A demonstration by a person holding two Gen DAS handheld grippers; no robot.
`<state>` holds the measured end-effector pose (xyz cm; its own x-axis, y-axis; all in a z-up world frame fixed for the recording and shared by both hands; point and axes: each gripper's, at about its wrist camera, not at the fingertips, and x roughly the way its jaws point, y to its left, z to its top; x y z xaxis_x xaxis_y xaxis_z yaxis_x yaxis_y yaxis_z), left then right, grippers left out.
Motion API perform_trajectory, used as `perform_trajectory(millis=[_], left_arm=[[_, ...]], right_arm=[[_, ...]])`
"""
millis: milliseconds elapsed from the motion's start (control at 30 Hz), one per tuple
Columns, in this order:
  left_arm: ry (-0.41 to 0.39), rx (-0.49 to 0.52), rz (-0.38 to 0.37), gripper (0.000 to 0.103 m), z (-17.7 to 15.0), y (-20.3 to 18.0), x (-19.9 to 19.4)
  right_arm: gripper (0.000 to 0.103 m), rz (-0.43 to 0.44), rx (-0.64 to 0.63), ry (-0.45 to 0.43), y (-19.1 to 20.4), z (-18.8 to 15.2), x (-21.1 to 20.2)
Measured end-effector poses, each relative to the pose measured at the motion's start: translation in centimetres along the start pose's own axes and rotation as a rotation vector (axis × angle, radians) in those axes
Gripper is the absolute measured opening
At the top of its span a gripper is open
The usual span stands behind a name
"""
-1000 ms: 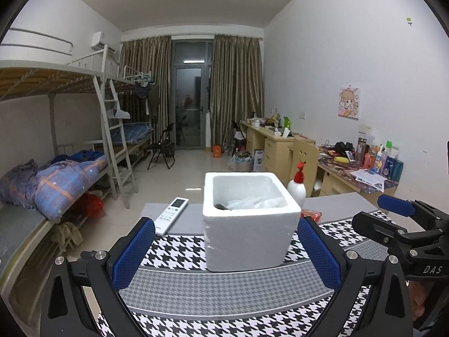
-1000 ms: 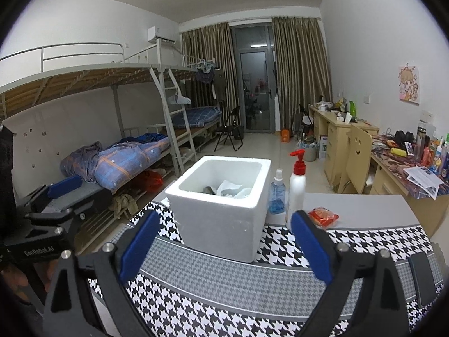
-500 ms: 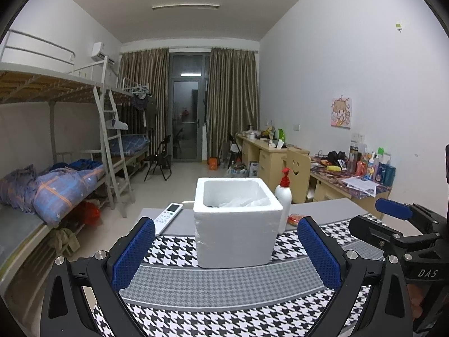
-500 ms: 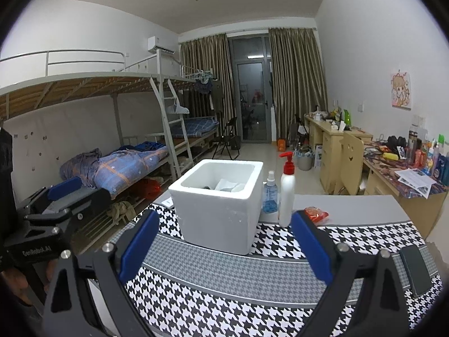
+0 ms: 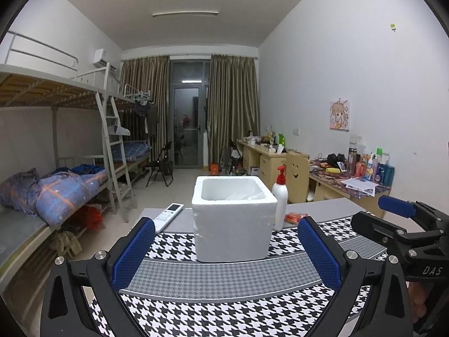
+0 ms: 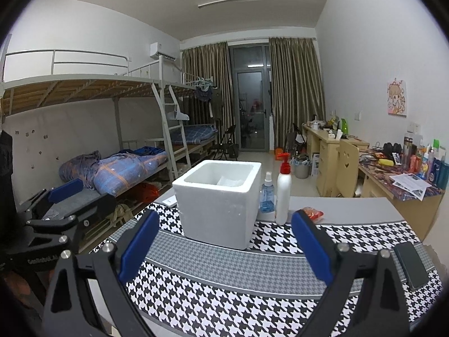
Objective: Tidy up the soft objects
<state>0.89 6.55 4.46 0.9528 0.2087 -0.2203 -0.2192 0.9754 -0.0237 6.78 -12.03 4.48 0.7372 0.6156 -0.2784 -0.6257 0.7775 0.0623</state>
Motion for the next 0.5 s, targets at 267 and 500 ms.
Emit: perform_trajectory(millis=[267,500], left_arm=[[-0.016,-0.001,0.027,0.102,-1.1,-0.1,-0.9],[-0.035,0.008,0.008,0.102,-2.4,-0.7,-1.0]], right_arm=[[0.097,-0.019,0.011,-0.004,-0.2,-1.8,-0.3],[0.097,-0.047,0.012,-0.035,-0.6,-2.8,-1.3]])
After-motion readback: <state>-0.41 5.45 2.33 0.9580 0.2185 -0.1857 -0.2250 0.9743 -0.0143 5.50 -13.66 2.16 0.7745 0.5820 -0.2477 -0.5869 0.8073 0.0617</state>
